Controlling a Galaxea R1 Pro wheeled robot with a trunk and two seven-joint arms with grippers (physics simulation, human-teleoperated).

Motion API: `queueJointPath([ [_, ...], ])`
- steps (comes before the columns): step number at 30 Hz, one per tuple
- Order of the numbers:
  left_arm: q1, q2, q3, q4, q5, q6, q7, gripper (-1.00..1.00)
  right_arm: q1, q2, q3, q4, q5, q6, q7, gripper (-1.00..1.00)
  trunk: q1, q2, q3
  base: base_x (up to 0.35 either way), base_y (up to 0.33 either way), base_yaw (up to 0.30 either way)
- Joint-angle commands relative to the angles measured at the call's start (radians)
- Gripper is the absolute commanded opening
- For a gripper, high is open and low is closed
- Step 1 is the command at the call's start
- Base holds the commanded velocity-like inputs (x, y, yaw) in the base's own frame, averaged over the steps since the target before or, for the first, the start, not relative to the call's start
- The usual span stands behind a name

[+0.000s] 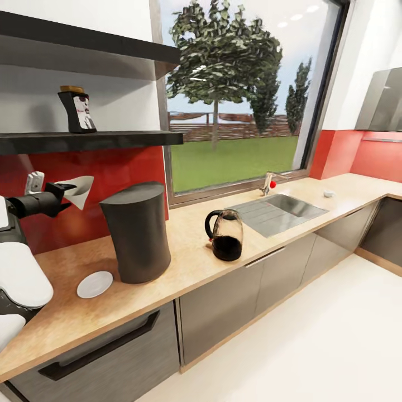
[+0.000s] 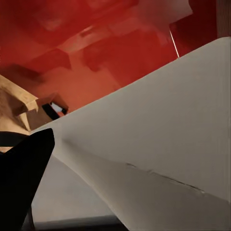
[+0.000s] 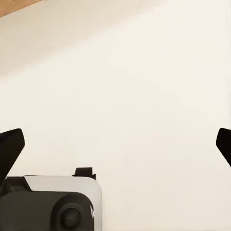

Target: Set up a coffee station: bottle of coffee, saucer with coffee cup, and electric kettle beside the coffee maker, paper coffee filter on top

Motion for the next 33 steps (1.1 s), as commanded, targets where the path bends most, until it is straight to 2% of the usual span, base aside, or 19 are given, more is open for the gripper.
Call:
queueJointPath([
  [1,-0.001,0.002,0.002,-0.001,0.011,0.004,0.009,-1.00,-0.001,0.000,-0.001,0.000,0.000,-0.003,-0.002,1.00,0.001,-0.002,-0.002,0.000,0.000,-0.007],
  [3,-0.002,0.016,0.002,-0.001,0.011,0.004,0.009,-1.00,-0.001,0.000,-0.001,0.000,-0.001,-0.003,-0.002,1.00,0.001,-0.002,-0.002,0.000,0.000,-0.002],
  [10,-0.002,0.018,0.003,-0.001,0.011,0.004,0.009,-1.00,-0.001,0.000,-0.001,-0.001,0.000,-0.004,-0.001,1.00,0.001,-0.002,-0.002,0.003,0.000,0.000],
  [20,-0.002,0.016,0.002,-0.001,0.011,0.004,0.009,-1.00,-0.001,-0.004,-0.001,0.000,0.000,-0.004,-0.001,1.00,0.001,-0.002,-0.002,0.244,0.000,0.000],
  [25,-0.002,0.016,0.003,-0.001,0.011,0.004,0.009,-1.00,-0.001,-0.005,-0.001,0.000,0.000,-0.005,-0.001,1.00,0.001,-0.002,-0.002,0.104,0.000,-0.001],
  [33,-0.003,0.017,0.006,-0.001,0.011,0.004,0.009,-1.00,-0.001,-0.006,-0.001,0.002,0.000,-0.005,-0.001,1.00,0.001,-0.002,-0.002,0.012,0.000,-0.173],
])
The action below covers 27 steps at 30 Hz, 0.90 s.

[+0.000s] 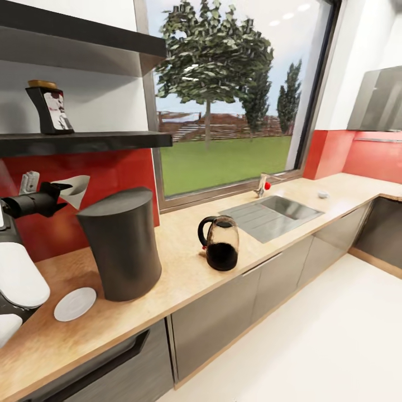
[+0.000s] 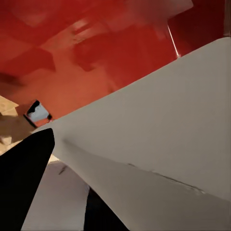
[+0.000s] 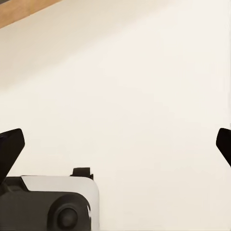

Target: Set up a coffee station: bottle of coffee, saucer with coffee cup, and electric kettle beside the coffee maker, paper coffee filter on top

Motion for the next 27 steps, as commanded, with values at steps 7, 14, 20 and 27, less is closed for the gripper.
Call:
queueJointPath([
  [7,-0.002,0.002,0.002,-0.002,0.010,0.005,0.010,-1.00,-0.001,0.000,-0.001,0.001,0.000,-0.002,-0.001,1.00,0.001,-0.002,-0.002,0.001,0.000,-0.253],
  [14,-0.001,0.023,0.001,-0.002,0.010,0.006,0.010,-1.00,-0.001,0.000,-0.001,0.001,0.000,-0.002,-0.001,1.00,0.001,-0.002,-0.002,-0.115,0.077,-0.055],
  [20,-0.001,0.024,0.002,-0.002,0.010,0.006,0.010,-1.00,-0.001,0.000,-0.001,0.001,0.000,-0.003,-0.001,1.00,0.001,-0.002,-0.002,-0.033,0.027,-0.001],
  [27,-0.014,0.033,0.004,-0.001,0.010,0.004,0.011,-1.00,-0.001,0.000,-0.001,0.002,0.001,-0.002,-0.001,1.00,0.001,-0.002,-0.002,-0.019,0.017,0.000],
])
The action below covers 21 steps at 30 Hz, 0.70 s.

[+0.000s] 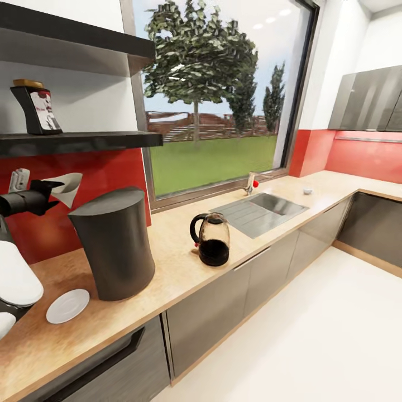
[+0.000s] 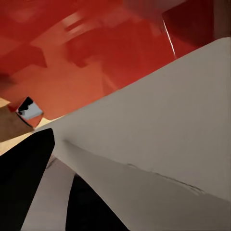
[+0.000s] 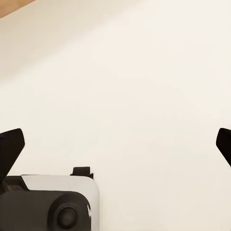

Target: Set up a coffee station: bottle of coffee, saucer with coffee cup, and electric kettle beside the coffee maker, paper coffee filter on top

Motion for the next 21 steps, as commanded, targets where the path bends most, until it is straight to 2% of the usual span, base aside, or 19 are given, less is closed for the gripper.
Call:
queueJointPath([
  [1,-0.004,0.000,0.002,0.000,0.011,0.004,0.010,-1.00,-0.001,0.000,-0.001,0.001,0.000,-0.003,-0.001,1.00,0.001,-0.002,-0.002,0.000,0.000,0.000],
  [8,-0.025,-0.005,0.003,0.008,0.021,0.004,0.003,-1.00,-0.001,0.000,-0.001,0.001,0.000,-0.004,-0.001,1.00,0.001,-0.002,-0.002,0.000,0.000,0.000],
  [11,-0.025,-0.004,0.002,0.009,0.056,0.004,-0.005,-1.00,-0.001,0.000,-0.001,0.001,0.000,-0.004,-0.001,1.00,0.001,-0.002,-0.002,0.000,0.000,-0.025],
  [12,-0.021,-0.004,0.001,0.011,0.090,0.004,-0.008,-1.00,-0.001,0.000,-0.001,0.001,0.000,-0.004,-0.001,1.00,0.001,-0.002,-0.002,0.000,0.000,-0.249],
  [16,-0.018,-0.005,0.002,0.011,0.098,0.004,-0.010,-1.00,-0.001,0.000,-0.001,0.001,-0.001,-0.004,-0.001,1.00,0.001,-0.002,-0.002,0.000,0.000,-0.232],
  [21,-0.017,-0.004,0.002,0.010,0.099,0.004,-0.011,-1.00,-0.001,0.000,-0.001,-0.001,-0.001,-0.004,-0.001,1.00,0.001,-0.002,-0.002,0.000,0.000,-0.048],
])
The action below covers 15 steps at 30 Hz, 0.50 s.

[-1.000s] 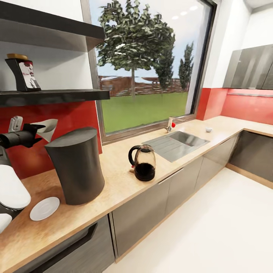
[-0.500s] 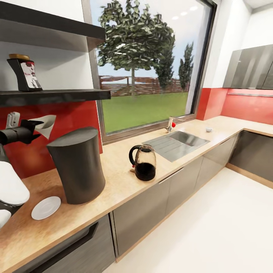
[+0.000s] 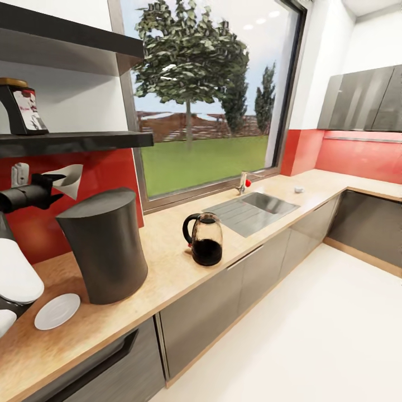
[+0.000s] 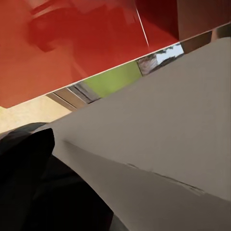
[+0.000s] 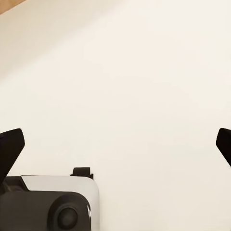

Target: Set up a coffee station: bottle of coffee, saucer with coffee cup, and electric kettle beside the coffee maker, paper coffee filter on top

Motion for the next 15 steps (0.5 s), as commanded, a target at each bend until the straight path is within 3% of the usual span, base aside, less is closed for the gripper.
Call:
queueJointPath([
  [1,-0.001,0.000,0.002,0.000,0.011,0.004,0.009,-1.00,-0.001,0.000,-0.001,0.001,0.000,-0.003,-0.001,1.00,0.001,-0.002,-0.002,0.000,0.000,-0.015],
  [7,0.004,0.000,-0.003,0.000,0.082,0.004,0.012,-1.00,-0.001,-0.002,-0.001,0.000,0.000,-0.005,-0.002,1.00,0.001,-0.002,-0.002,0.000,0.000,-0.001],
  [15,0.006,-0.001,-0.003,0.000,0.087,0.004,0.012,-1.00,-0.001,-0.003,-0.001,0.002,0.001,-0.004,-0.002,1.00,0.001,-0.002,-0.002,0.000,0.000,0.000],
])
